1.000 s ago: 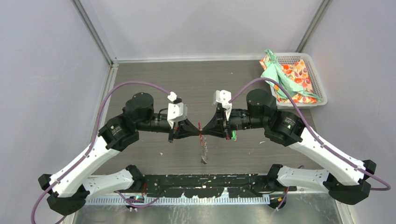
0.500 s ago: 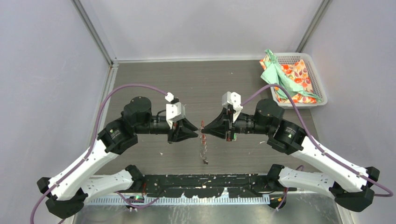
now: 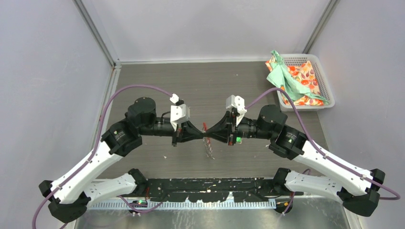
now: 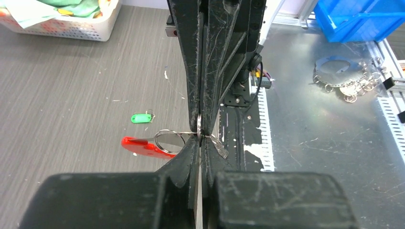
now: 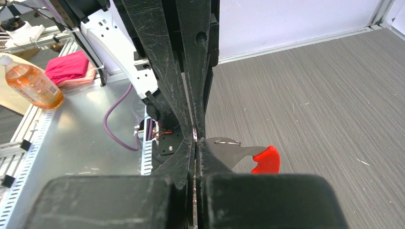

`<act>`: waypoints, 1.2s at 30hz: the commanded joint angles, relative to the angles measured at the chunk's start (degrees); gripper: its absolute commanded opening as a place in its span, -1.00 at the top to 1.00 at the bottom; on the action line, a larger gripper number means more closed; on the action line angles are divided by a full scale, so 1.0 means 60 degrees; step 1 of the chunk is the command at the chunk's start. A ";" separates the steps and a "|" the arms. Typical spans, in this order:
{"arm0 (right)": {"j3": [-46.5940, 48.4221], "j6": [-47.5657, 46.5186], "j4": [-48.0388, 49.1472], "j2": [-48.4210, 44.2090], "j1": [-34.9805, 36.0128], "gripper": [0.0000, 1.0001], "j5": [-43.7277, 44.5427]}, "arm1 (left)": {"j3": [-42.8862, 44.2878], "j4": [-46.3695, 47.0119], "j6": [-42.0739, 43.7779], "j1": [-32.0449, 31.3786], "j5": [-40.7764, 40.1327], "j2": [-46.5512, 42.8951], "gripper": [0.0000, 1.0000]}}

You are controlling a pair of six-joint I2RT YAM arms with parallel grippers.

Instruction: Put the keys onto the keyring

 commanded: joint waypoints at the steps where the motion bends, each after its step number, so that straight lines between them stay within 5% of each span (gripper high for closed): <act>1: 0.0017 0.0141 0.1269 -0.0117 0.0106 0.99 0.0094 | 0.0232 0.0153 0.0363 -0.0019 0.0278 -0.0135 0.99; 21: 0.0361 0.0248 0.0371 0.0090 0.0178 0.98 -0.0571 | 0.0294 0.0280 0.0504 -0.0019 0.0128 0.0023 0.66; 30: 0.0438 0.0341 0.0183 0.0250 0.0219 0.97 -0.0793 | 0.0132 0.0628 0.0608 -0.0019 0.0179 -0.0005 0.99; 36: 0.0613 0.0654 -0.0414 0.0076 0.0222 0.47 -0.0305 | 0.0050 0.0155 0.1335 -0.0019 0.0182 -0.0151 1.00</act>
